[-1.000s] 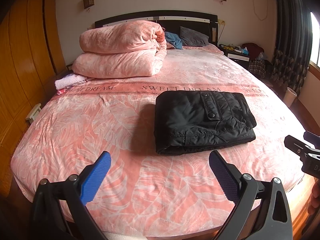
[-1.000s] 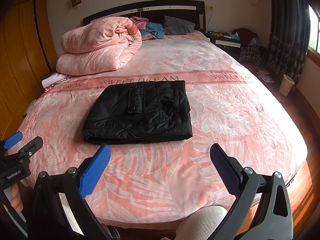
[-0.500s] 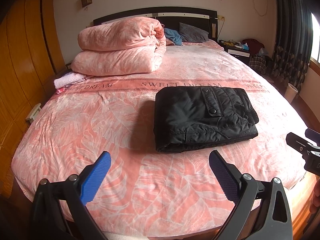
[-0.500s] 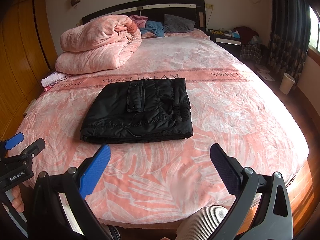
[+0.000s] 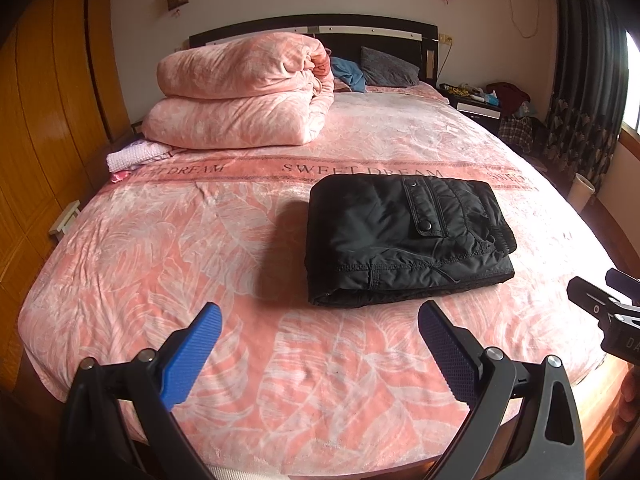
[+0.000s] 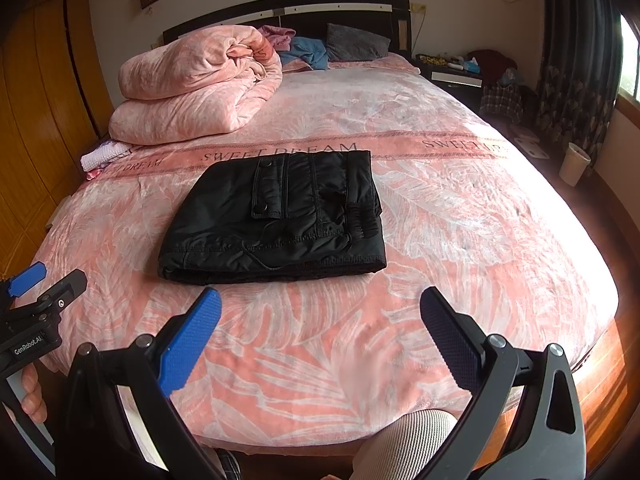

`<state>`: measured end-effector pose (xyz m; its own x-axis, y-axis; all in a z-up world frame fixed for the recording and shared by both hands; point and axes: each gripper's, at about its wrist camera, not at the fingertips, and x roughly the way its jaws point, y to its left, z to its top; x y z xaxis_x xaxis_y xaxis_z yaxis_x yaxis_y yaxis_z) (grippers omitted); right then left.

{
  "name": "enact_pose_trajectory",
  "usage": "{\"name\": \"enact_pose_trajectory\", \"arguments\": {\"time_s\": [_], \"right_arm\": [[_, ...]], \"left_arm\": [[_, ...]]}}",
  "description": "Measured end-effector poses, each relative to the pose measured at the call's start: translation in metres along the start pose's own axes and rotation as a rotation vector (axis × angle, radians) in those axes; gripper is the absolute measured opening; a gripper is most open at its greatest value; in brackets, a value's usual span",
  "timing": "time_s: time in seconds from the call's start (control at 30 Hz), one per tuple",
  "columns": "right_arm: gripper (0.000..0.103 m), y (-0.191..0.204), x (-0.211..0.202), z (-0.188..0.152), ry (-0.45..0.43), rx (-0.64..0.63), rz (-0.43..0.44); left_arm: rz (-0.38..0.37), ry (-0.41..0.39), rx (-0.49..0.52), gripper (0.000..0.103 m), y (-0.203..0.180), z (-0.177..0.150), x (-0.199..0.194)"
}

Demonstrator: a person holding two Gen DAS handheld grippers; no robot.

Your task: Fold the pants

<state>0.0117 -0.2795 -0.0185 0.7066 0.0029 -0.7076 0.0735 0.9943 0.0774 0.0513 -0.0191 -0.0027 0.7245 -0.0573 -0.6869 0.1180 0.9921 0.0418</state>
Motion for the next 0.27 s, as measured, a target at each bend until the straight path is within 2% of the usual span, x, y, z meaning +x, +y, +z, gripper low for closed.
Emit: {"name": "enact_pose_trajectory", "arguments": {"time_s": [0.27], "right_arm": [[0.1,-0.0012,0.0032,-0.0018,0.009,0.004,0.0]], "left_arm": [[-0.003,0.027,0.002,0.099,-0.0007,-0.0004,0.0045]]}}
